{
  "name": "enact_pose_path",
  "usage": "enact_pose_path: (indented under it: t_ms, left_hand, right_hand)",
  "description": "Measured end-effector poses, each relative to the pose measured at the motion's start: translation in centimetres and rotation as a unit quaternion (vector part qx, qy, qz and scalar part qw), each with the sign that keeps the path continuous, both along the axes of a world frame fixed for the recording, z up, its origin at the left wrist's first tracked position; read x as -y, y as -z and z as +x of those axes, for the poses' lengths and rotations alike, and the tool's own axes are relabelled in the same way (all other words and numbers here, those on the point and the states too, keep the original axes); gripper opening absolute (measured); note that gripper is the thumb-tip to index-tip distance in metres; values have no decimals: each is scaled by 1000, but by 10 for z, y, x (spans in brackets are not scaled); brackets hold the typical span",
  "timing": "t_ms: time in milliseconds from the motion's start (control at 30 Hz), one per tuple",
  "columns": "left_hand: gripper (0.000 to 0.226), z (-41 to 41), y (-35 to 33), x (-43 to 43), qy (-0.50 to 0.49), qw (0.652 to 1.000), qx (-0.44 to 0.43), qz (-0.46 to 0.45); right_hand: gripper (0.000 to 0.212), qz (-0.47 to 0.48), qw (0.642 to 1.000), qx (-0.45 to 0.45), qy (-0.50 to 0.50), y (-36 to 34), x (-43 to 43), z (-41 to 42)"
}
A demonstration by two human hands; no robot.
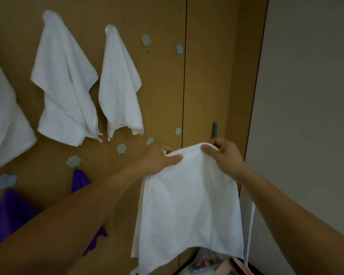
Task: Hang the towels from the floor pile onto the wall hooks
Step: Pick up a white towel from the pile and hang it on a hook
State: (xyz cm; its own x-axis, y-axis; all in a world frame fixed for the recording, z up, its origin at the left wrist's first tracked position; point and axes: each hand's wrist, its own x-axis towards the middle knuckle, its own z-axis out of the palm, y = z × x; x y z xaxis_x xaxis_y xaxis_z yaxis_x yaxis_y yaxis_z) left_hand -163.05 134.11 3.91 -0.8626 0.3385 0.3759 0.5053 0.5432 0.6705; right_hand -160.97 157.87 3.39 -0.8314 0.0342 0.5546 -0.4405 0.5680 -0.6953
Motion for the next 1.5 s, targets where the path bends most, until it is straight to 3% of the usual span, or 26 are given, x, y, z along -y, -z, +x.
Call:
enact_pose_path:
  t_ms: [133, 267, 333, 433, 600, 767, 1133, 1500]
  left_hand:
    - [21, -39, -22, -6, -49, 996, 21, 71]
    - [33, -78, -43, -21, -89, 984, -30, 150]
    - [28, -95, -57, -33, -119, 978, -59, 164]
    - [25, -122, -79, -50, -189, 967, -116, 124]
    - [25, -164, -117, -57, -303, 919, -247, 46]
    - [38, -208, -173, -38, -350, 896, -261, 83]
    - [15, -281, -252, -4, -318, 874, -340, 141]
    - [18, -326, -308, 43, -458, 788, -410, 24]
  right_hand:
    - [21, -2, 999, -24, -40, -17, -5, -44]
    - [20, 13, 996, -62, -63, -41, -12, -98]
    - [19, 9, 994, -78, -71, -57, -15, -126]
    - [19, 20, 992, -86, -85, -79, -17, -171]
    - [19, 36, 986, -146, -66, -127, 0, -236]
    - [23, -30, 976, -206, -69, -179, 39, -278]
    - [21, -93, 956, -271, -60, -252, 95, -358]
    - [17, -79, 960, -257, -76, -319, 144, -423]
